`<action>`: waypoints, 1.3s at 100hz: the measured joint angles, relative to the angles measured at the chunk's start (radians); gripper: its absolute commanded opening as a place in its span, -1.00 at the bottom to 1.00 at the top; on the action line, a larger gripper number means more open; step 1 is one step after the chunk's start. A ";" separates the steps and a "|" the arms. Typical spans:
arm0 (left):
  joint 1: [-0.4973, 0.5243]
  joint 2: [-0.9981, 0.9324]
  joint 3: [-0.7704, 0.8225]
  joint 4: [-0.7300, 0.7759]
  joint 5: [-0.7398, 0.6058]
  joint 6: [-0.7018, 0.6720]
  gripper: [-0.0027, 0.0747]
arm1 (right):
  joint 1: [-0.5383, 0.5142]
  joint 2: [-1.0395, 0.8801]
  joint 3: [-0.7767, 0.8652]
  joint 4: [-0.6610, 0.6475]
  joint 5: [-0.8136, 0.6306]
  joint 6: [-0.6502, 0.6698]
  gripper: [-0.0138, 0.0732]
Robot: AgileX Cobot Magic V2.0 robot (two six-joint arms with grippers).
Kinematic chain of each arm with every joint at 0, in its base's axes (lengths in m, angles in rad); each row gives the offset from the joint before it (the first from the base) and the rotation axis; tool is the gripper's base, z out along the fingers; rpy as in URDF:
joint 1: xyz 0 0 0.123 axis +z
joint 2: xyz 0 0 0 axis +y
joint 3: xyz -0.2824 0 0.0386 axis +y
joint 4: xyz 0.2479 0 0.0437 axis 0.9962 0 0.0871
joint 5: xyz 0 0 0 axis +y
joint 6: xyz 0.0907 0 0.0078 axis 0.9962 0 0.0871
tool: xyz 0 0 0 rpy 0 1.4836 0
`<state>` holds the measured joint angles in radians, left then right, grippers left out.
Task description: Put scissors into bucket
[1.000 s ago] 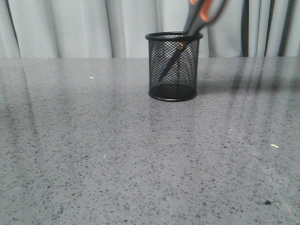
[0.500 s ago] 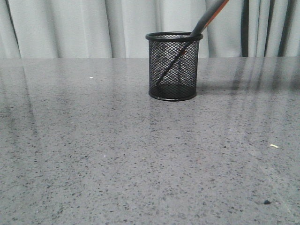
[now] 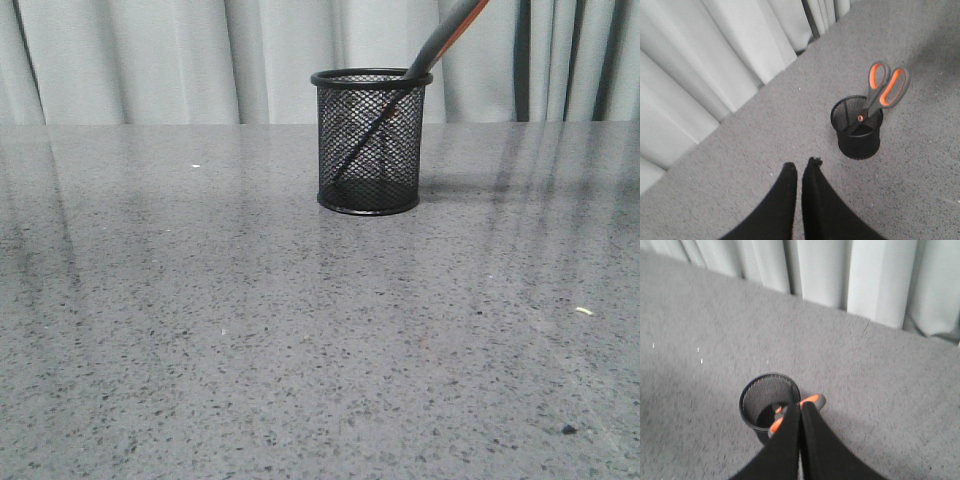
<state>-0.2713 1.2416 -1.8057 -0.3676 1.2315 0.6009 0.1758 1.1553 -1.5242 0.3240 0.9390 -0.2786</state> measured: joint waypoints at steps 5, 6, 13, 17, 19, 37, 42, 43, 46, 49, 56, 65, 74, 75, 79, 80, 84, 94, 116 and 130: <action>0.000 -0.022 0.068 0.000 -0.047 -0.008 -0.98 | 0.000 -0.056 0.103 0.002 -0.086 0.002 -0.83; 0.000 -0.031 0.078 0.000 -0.064 -0.008 -0.98 | 0.000 -0.064 0.116 0.004 -0.111 0.002 -0.83; 0.000 -0.086 0.194 0.000 -0.180 -0.015 -0.98 | 0.000 -0.149 0.247 0.007 -0.236 0.002 -0.83; 0.000 -0.120 0.276 0.000 -0.265 -0.017 -0.98 | 0.000 -0.200 0.324 0.008 -0.298 0.002 -0.83; 0.000 -0.143 0.320 0.000 -0.294 -0.019 -0.98 | 0.000 -0.225 0.362 0.010 -0.334 0.002 -0.83; 0.000 -0.356 0.719 -0.002 -0.695 -0.022 -0.98 | 0.000 -0.422 0.639 0.014 -0.581 0.002 -0.83; 0.000 -0.411 0.829 -0.004 -0.779 -0.022 -0.98 | 0.000 -0.468 0.705 0.016 -0.622 0.002 -0.83; 0.000 -0.426 0.859 -0.004 -0.800 -0.022 -0.98 | 0.000 -0.475 0.724 0.016 -0.627 0.002 -0.83; 0.000 -0.456 0.919 -0.006 -0.838 -0.022 -0.98 | 0.000 -0.506 0.761 0.017 -0.653 0.002 -0.83; 0.000 -0.486 0.979 -0.006 -0.872 -0.023 -0.98 | 0.000 -0.530 0.798 0.017 -0.672 0.002 -0.83; 0.000 -0.560 1.122 -0.009 -0.944 -0.023 -0.98 | 0.000 -0.592 0.894 0.017 -0.715 0.002 -0.83; 0.000 -0.665 1.293 -0.040 -1.030 -0.023 -0.98 | 0.000 -0.684 1.017 0.017 -0.763 0.002 -0.83; 0.000 -0.775 1.433 -0.119 -1.104 -0.023 -0.98 | 0.000 -0.781 1.117 0.019 -0.782 0.002 -0.83; 0.000 -0.783 1.451 -0.125 -1.108 -0.023 -0.98 | 0.000 -0.788 1.131 0.019 -0.782 0.002 -0.83; 0.000 -0.831 1.492 -0.162 -1.132 -0.023 -0.98 | 0.000 -0.829 1.160 0.019 -0.787 0.002 -0.83; 0.000 -0.839 1.507 -0.173 -1.136 -0.023 -0.98 | 0.000 -0.836 1.171 0.019 -0.789 0.002 -0.83; 0.000 -0.883 1.541 -0.194 -1.156 -0.024 -0.98 | 0.000 -0.871 1.196 0.019 -0.792 0.002 -0.83; 0.000 -0.960 1.618 -0.222 -1.194 -0.024 -0.98 | 0.000 -0.928 1.248 0.019 -0.793 0.002 -0.83; 0.000 -1.013 1.649 -0.234 -1.281 -0.025 -0.98 | 0.000 -0.949 1.269 0.019 -0.801 0.002 -0.83; 0.000 -1.013 1.649 -0.236 -1.285 -0.025 -0.98 | 0.000 -0.949 1.269 0.019 -0.794 0.002 -0.83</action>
<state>-0.2713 0.2282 -0.1568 -0.6038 -0.0539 0.5755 0.1755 0.2063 -0.2554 0.3432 0.1445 -0.2770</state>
